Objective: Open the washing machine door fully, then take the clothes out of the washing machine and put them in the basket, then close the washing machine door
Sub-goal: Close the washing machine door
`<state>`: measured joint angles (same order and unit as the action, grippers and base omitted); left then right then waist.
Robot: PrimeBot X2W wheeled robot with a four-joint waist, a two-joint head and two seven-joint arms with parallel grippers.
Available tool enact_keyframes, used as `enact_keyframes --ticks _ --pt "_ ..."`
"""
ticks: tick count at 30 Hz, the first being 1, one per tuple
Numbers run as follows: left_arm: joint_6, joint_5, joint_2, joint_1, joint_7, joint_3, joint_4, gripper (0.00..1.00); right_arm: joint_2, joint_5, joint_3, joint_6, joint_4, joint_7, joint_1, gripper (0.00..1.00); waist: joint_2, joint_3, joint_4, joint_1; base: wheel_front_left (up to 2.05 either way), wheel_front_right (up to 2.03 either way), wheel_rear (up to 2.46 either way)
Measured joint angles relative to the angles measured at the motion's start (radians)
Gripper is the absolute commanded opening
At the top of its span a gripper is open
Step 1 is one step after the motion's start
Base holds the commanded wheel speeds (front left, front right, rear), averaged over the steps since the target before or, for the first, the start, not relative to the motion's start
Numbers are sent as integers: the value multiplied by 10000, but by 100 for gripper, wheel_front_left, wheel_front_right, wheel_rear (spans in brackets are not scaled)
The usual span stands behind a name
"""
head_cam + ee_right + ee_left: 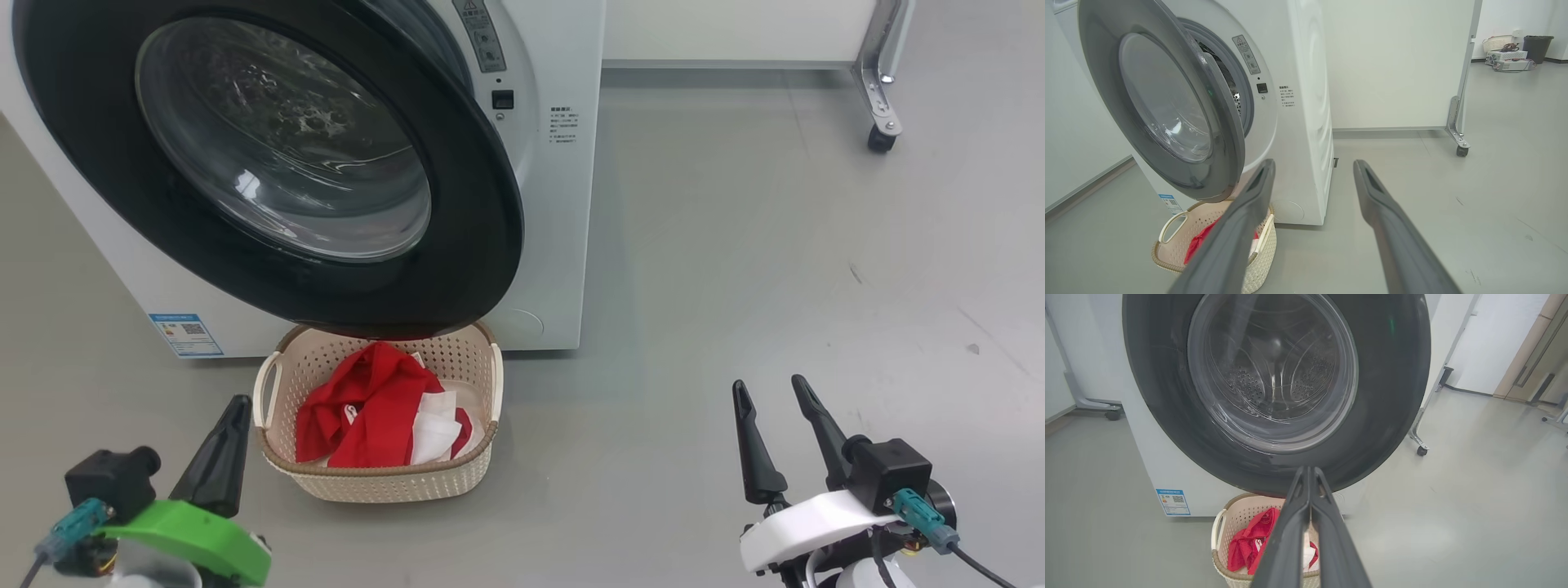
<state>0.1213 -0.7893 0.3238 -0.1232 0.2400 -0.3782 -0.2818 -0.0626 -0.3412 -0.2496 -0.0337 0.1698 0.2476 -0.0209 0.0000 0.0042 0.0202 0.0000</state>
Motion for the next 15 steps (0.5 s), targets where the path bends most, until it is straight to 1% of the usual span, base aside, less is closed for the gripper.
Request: enact_keyframes --ticks 2,5,10,11,12,13,15 --pt "31 307 111 136 31 17 -33 0 4 12 -58 -25 29 0 -2 100 0 -42 52 0 0 0 0" --pt "12 796 132 328 92 35 -65 0 4 92 -75 -92 40 0 -3 100 0 -74 85 0 0 0 0" --pt "-349 1430 113 551 121 107 -94 0 4 94 -71 -94 50 0 -29 100 0 -83 111 0 0 0 0" --pt "-435 1538 96 601 121 109 -96 36 4 94 -69 -94 52 0 -39 100 0 -79 116 0 0 0 0" --pt "-525 1684 82 651 121 117 -98 83 4 94 -65 -96 52 0 -43 100 0 -74 122 0 0 0 0" --pt "-616 1774 40 700 121 165 -111 100 4 96 -56 -96 54 0 -47 100 0 -68 128 0 0 0 0" --pt "-740 1778 -153 773 121 324 -125 100 6 96 -42 -98 61 0 -63 100 0 -53 145 0 0 0 0"
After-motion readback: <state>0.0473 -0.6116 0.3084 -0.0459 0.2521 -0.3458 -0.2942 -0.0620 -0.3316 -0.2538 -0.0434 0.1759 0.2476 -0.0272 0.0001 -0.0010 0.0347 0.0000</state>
